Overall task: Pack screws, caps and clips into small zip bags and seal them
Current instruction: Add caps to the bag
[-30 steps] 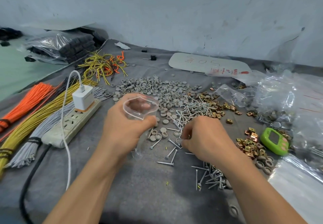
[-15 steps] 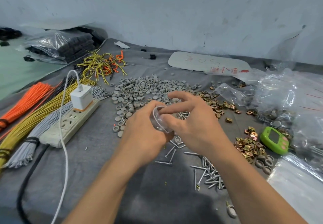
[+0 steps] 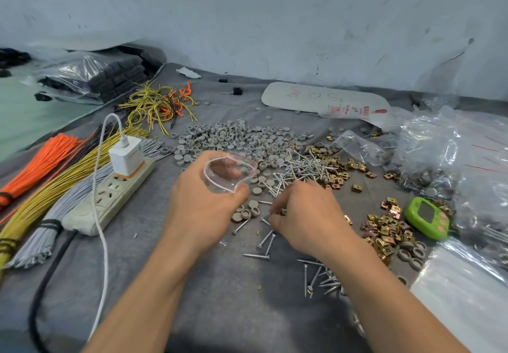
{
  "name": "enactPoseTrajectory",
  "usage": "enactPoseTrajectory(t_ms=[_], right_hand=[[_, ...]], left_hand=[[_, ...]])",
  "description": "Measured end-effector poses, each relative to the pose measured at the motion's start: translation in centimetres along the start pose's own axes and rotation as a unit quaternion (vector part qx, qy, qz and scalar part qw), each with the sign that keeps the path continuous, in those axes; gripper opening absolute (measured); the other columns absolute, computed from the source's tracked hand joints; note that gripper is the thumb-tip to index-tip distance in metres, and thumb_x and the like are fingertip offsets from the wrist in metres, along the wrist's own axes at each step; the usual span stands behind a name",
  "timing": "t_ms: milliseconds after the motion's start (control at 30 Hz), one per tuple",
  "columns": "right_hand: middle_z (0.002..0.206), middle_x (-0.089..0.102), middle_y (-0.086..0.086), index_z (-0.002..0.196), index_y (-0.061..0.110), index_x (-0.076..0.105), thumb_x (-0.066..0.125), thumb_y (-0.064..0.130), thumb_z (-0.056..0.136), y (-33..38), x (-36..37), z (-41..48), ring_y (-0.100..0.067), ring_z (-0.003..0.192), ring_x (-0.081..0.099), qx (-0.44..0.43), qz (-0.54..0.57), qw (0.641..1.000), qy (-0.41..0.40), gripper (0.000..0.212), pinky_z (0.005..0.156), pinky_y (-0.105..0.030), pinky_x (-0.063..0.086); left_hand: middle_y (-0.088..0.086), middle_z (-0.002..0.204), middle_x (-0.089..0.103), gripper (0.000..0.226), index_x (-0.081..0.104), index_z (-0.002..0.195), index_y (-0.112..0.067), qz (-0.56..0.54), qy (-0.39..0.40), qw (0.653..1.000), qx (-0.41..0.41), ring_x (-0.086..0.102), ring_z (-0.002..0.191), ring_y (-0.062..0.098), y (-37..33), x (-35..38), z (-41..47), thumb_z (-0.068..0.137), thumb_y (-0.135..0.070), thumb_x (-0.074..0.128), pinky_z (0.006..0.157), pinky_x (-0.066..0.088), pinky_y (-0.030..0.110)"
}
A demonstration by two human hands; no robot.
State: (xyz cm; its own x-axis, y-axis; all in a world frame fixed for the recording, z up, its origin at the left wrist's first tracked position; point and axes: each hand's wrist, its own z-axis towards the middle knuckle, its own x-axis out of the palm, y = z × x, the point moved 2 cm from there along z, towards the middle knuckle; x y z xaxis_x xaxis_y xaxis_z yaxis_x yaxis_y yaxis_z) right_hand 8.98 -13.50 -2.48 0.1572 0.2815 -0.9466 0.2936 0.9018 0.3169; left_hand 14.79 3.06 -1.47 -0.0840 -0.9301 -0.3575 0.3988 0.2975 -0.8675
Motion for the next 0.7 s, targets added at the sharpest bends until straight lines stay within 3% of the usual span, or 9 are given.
enactPoseTrajectory(t_ms=[67,200,300,367,433,533,633,700], right_hand=[[0.109,0.070,0.004,0.096,0.035,0.079,0.071,0.040,0.092,-0.1,0.3,0.1,-0.024,0.115,0.052,0.005,-0.010,1.000,-0.011,0.010,0.098,-0.040,0.041],[0.113,0.071,0.006,0.098,0.034,0.080,0.067,0.035,0.096,0.1,0.1,-0.1,-0.022,0.114,0.052,0.009,-0.005,1.000,-0.027,0.013,0.099,-0.038,0.042],[0.108,0.073,0.015,0.093,0.035,0.081,0.075,0.034,0.091,0.0,-1.2,-0.2,-0.009,0.109,0.062,0.017,0.186,0.975,-0.118,0.006,0.099,-0.027,0.047],[0.098,0.071,0.028,0.082,0.040,0.080,0.083,0.031,0.084,0.7,-2.3,-0.6,0.003,0.108,0.060,-0.032,0.295,0.937,-0.185,0.010,0.094,-0.006,0.038],[0.104,0.071,0.030,0.076,0.043,0.080,0.085,0.024,0.079,1.6,-3.0,-0.9,0.002,0.117,0.057,-0.073,0.360,0.910,-0.191,0.020,0.094,-0.001,0.031],[0.127,0.063,0.028,0.082,0.045,0.080,0.083,0.020,0.081,2.9,-2.8,-0.8,-0.002,0.131,0.046,-0.108,0.327,0.929,-0.137,0.026,0.099,0.004,0.019],[0.142,0.059,0.019,0.088,0.045,0.080,0.076,0.018,0.088,3.3,-2.3,-0.4,-0.002,0.141,0.039,-0.110,0.327,0.935,-0.078,0.028,0.113,-0.009,0.019],[0.134,0.067,0.016,0.086,0.041,0.082,0.074,0.016,0.089,2.7,-2.2,-0.3,0.002,0.132,0.051,-0.083,0.414,0.901,-0.099,0.026,0.115,-0.025,0.035]], left_hand=[[-0.023,0.091,0.074,0.033,0.069,0.097,-0.041,0.004,0.004,1.000,-0.003,0.069,0.084,-0.003,0.0,-0.2,0.0,0.068,-0.029,0.079,0.077,0.053,0.032],[-0.022,0.092,0.074,0.033,0.070,0.099,-0.036,0.019,0.011,1.000,-0.007,0.069,0.086,0.000,0.2,-0.4,0.2,0.075,-0.018,0.083,0.084,0.056,0.037],[-0.027,0.090,0.072,0.032,0.068,0.098,-0.040,0.041,0.018,0.999,-0.009,0.068,0.086,-0.004,0.1,-0.2,0.1,0.076,-0.024,0.084,0.080,0.054,0.031],[-0.029,0.090,0.071,0.035,0.066,0.098,-0.044,0.048,0.030,0.998,-0.007,0.066,0.085,-0.007,-0.2,0.0,-0.1,0.074,-0.028,0.084,0.077,0.052,0.025],[-0.026,0.090,0.071,0.035,0.065,0.098,-0.043,0.044,0.041,0.998,-0.006,0.067,0.084,-0.006,-0.3,0.2,-0.1,0.070,-0.031,0.082,0.074,0.052,0.026],[-0.021,0.088,0.072,0.038,0.064,0.097,-0.041,0.038,0.061,0.997,0.000,0.067,0.079,0.000,-0.5,0.6,-0.3,0.063,-0.031,0.078,0.069,0.054,0.032],[-0.021,0.086,0.072,0.041,0.063,0.096,-0.043,0.048,0.063,0.997,0.010,0.066,0.077,0.000,-0.6,0.9,-0.4,0.059,-0.032,0.076,0.067,0.052,0.027],[-0.024,0.086,0.071,0.038,0.064,0.095,-0.041,0.053,0.050,0.997,0.008,0.066,0.079,-0.004,-0.5,0.9,-0.2,0.063,-0.031,0.081,0.064,0.047,0.017]])
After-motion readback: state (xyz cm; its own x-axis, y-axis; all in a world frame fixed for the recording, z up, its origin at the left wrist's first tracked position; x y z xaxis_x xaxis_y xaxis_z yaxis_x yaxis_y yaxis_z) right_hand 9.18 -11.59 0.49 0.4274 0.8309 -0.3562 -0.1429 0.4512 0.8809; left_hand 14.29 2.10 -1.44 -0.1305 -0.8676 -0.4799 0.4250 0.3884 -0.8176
